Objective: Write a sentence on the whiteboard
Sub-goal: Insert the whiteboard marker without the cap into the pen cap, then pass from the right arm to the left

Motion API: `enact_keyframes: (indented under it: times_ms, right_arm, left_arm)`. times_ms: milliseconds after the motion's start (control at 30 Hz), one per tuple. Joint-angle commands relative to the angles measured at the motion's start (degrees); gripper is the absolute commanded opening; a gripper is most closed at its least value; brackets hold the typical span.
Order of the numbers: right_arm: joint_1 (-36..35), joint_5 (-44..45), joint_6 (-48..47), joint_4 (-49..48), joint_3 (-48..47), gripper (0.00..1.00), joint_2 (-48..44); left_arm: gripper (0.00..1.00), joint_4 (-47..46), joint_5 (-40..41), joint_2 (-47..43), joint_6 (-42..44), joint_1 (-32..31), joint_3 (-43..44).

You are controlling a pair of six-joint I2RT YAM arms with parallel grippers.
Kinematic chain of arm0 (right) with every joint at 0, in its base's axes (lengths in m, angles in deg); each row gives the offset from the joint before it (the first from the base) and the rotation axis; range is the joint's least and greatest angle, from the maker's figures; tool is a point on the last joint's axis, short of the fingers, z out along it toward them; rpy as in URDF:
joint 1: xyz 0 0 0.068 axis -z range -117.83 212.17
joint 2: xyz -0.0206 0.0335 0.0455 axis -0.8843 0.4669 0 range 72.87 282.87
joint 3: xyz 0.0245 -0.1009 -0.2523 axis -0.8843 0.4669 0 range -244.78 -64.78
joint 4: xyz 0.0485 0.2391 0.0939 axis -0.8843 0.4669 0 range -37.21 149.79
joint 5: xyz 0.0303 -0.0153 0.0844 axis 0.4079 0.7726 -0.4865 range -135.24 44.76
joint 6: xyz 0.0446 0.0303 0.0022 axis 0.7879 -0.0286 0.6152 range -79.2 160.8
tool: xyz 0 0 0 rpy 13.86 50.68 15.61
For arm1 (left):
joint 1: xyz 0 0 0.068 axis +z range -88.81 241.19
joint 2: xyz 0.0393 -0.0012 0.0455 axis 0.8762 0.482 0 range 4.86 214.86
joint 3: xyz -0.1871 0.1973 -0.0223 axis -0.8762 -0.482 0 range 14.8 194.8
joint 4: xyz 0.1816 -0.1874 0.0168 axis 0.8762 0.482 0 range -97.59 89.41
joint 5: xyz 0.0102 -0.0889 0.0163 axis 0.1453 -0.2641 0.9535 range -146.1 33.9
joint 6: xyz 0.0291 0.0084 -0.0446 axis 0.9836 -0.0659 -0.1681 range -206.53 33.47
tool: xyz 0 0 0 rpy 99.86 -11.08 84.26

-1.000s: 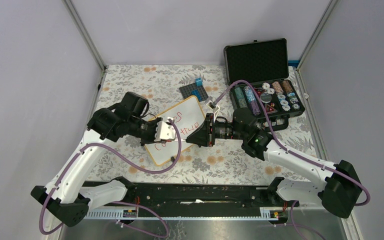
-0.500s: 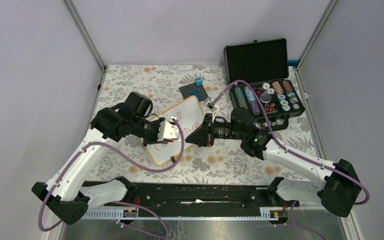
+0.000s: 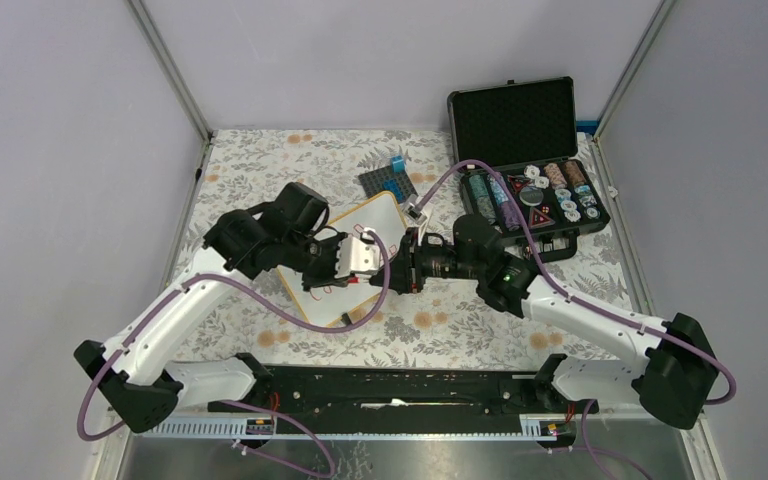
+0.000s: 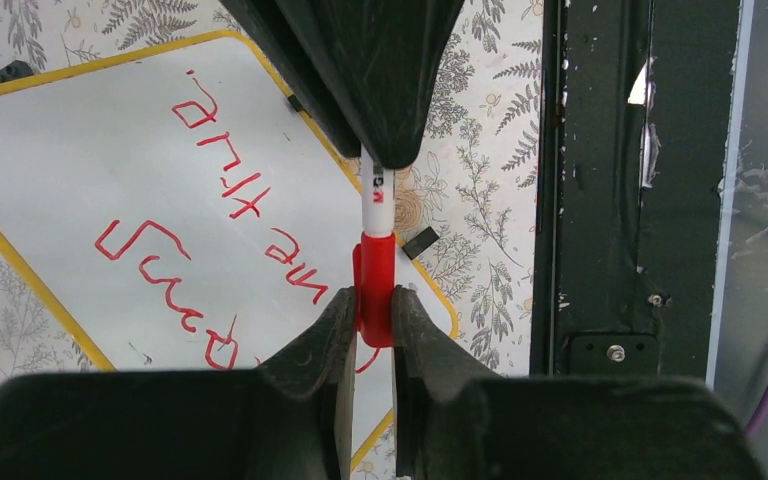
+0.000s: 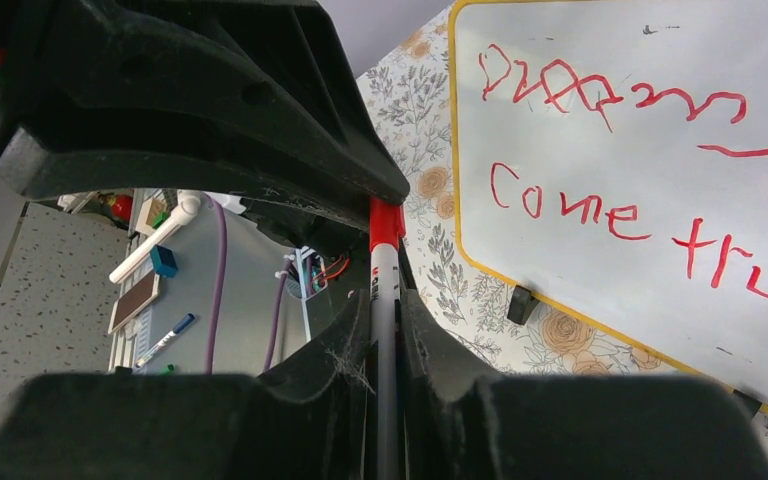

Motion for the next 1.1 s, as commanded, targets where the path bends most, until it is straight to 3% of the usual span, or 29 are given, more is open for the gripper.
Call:
enact_keyframes:
  times_ms: [0, 333, 667, 767, 867, 1067]
  right_arm:
    - [-1.1, 1.8, -1.2, -0.7, -2.9, 0.0, 1.8]
    - [-1.2, 2.4, 0.1, -4.0, -1.0, 0.0, 2.0]
    - [-1.0, 5.8, 1.1, -6.5, 1.5, 0.0, -0.6]
    - [-0.6, 7.1, 1.9, -8.0, 2.9, 0.0, -1.9]
    - [0.4, 8.2, 3.6, -11.3, 5.1, 0.0, -4.2]
    - [0.8, 6.4, 5.6, -14.9, 6.0, 0.0, -5.4]
  left_arm:
    - [0.0, -3.8, -0.6, 1.7, -3.3, -2.1, 4.0]
    - [0.01, -6.5, -4.3, 3.7, -7.8, -3.3, 5.9]
    - [0.45, -4.8, -6.2, 1.3, -9.5, 0.0, 10.2]
    - [0.5, -4.5, -11.5, 0.5, -10.6, 5.6, 12.3]
    - [0.55, -4.6, -20.6, -0.3, -11.5, 15.6, 11.5]
    - [0.58, -0.5, -32.5, 1.3, -10.5, 28.0, 9.5]
